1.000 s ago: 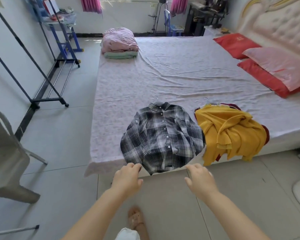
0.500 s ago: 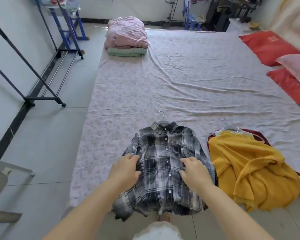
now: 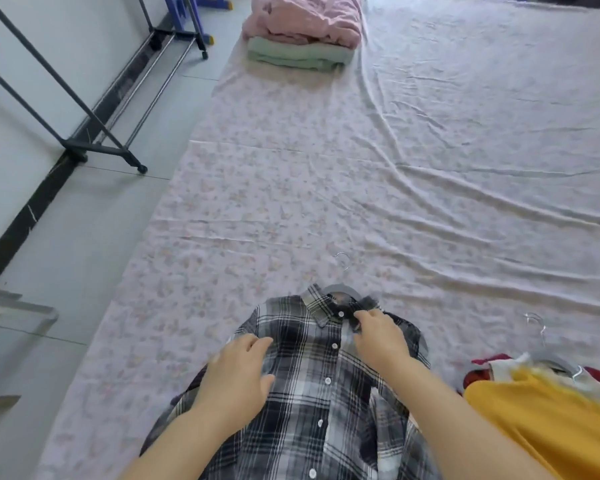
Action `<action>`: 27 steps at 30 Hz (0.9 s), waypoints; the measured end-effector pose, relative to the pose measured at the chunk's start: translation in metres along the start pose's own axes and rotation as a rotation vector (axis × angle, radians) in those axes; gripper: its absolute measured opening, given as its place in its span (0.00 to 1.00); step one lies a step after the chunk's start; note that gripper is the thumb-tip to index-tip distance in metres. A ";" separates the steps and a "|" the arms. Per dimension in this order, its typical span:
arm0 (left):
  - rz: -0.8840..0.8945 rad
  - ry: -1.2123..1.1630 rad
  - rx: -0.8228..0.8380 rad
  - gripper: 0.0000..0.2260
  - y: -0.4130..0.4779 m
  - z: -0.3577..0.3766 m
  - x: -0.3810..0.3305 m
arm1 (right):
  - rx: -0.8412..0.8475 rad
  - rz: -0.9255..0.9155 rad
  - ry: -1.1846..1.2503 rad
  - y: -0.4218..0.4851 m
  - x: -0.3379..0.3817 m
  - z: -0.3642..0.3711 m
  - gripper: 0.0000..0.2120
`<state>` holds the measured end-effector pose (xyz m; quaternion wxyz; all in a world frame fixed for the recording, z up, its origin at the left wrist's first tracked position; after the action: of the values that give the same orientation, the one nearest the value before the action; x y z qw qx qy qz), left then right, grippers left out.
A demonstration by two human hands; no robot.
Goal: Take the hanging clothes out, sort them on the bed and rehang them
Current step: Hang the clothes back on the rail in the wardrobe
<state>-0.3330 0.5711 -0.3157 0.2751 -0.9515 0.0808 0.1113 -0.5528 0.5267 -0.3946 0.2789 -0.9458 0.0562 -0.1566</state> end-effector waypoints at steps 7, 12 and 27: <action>-0.085 -0.026 0.053 0.25 0.055 0.033 0.014 | 0.015 0.015 0.035 0.105 -0.017 0.036 0.21; -0.113 -0.045 0.076 0.24 0.073 0.052 0.025 | -0.037 0.048 0.056 0.141 -0.021 0.047 0.19; -0.043 -0.199 -0.146 0.24 0.020 0.014 0.018 | -0.219 -0.117 0.303 0.015 0.029 -0.005 0.05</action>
<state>-0.3221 0.5602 -0.3422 0.2138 -0.9548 0.0245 0.2051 -0.5273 0.5061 -0.3906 0.1532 -0.9377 0.0590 -0.3062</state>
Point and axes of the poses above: each hand's wrist, its own y-axis towards the middle knuckle, its own z-axis out of the palm, x = y × z, the point moved 10 cm from there along y, towards the middle knuckle, and after that the axes turned 4 degrees about y, right-handed, at the moved point
